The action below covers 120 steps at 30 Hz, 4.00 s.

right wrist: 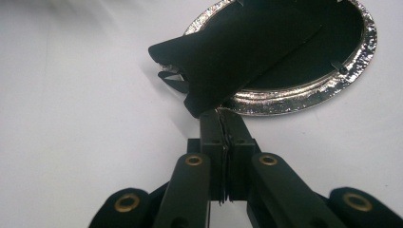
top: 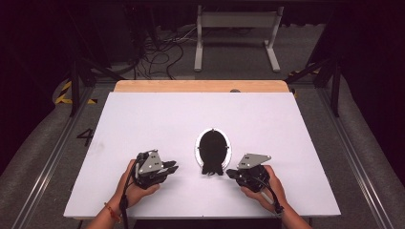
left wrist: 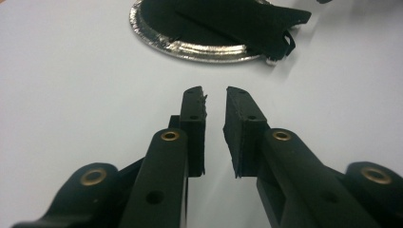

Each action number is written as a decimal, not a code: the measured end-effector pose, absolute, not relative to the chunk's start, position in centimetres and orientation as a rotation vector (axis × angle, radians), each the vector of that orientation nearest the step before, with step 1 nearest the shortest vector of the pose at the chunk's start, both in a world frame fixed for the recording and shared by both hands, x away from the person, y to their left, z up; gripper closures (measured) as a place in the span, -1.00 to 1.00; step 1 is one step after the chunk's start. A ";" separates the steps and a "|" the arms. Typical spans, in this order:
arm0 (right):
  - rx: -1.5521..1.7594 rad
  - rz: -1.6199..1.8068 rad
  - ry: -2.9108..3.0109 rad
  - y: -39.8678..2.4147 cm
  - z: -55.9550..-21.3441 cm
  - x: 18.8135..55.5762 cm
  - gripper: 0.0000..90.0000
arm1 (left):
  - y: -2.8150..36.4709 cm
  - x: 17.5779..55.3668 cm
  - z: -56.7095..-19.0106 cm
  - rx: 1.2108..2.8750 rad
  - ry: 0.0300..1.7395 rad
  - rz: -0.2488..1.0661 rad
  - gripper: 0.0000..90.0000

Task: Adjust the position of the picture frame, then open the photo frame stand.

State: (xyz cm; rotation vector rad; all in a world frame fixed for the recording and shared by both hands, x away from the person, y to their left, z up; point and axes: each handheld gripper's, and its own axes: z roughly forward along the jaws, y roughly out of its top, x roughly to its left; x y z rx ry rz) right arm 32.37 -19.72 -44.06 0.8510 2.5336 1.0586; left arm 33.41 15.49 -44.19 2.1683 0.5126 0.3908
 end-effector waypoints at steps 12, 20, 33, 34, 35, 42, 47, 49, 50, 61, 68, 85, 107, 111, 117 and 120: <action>0.845 1.041 2.551 -19.8 -43.9 32.3 0.80 | 20.1 31.2 -44.6 2.072 0.640 0.466 0.20; 0.828 1.051 2.588 -19.1 -43.9 32.6 0.64 | 21.2 31.1 -45.1 2.073 0.689 0.488 -0.14; 0.819 0.959 2.635 -17.7 -44.8 33.0 0.48 | 20.7 30.9 -45.9 2.112 0.687 0.462 -0.21; 0.828 0.952 2.633 -17.6 -44.8 33.1 0.48 | 20.7 31.0 -45.9 2.112 0.684 0.461 -0.21; 0.834 0.953 2.628 -17.5 -44.9 33.2 0.48 | 20.7 31.0 -45.9 2.113 0.685 0.456 -0.21; 0.861 0.973 2.612 -17.3 -45.0 33.4 0.49 | 20.9 31.2 -45.9 2.103 0.695 0.449 -0.22; 0.924 1.079 2.622 -17.9 -45.2 33.9 0.41 | 20.9 31.2 -45.9 2.107 0.724 0.459 -0.23; 0.951 1.117 2.623 -18.1 -45.3 34.0 0.37 | 20.9 31.3 -45.9 2.107 0.732 0.454 -0.24; 0.965 1.132 2.624 -18.2 -45.3 34.1 0.36 | 20.9 31.3 -45.9 2.105 0.733 0.450 -0.24; 1.148 1.340 2.608 -19.3 -45.9 35.3 0.20 | 20.7 31.4 -46.1 2.131 0.744 0.454 -0.27; 1.312 1.528 2.562 -20.1 -46.2 36.2 0.29 | 20.4 31.5 -46.3 2.151 0.734 0.450 -0.28; 1.548 1.748 2.487 -20.4 -46.7 37.7 0.14 | 18.5 32.2 -46.8 2.205 0.708 0.422 -0.33; 1.670 1.805 2.438 -20.2 -47.1 38.4 0.22 | 15.9 35.1 -46.1 2.197 0.687 0.391 -0.36; 1.672 1.799 2.429 -19.8 -46.9 38.7 0.13 | 14.9 36.6 -45.9 2.195 0.697 0.362 -0.35; 1.666 1.811 2.434 -19.8 -47.1 39.0 0.23 | 13.0 38.5 -45.3 2.166 0.682 0.290 -0.36; 1.663 1.815 2.437 -19.8 -47.2 39.0 0.25 | 12.4 39.1 -45.2 2.165 0.680 0.266 -0.36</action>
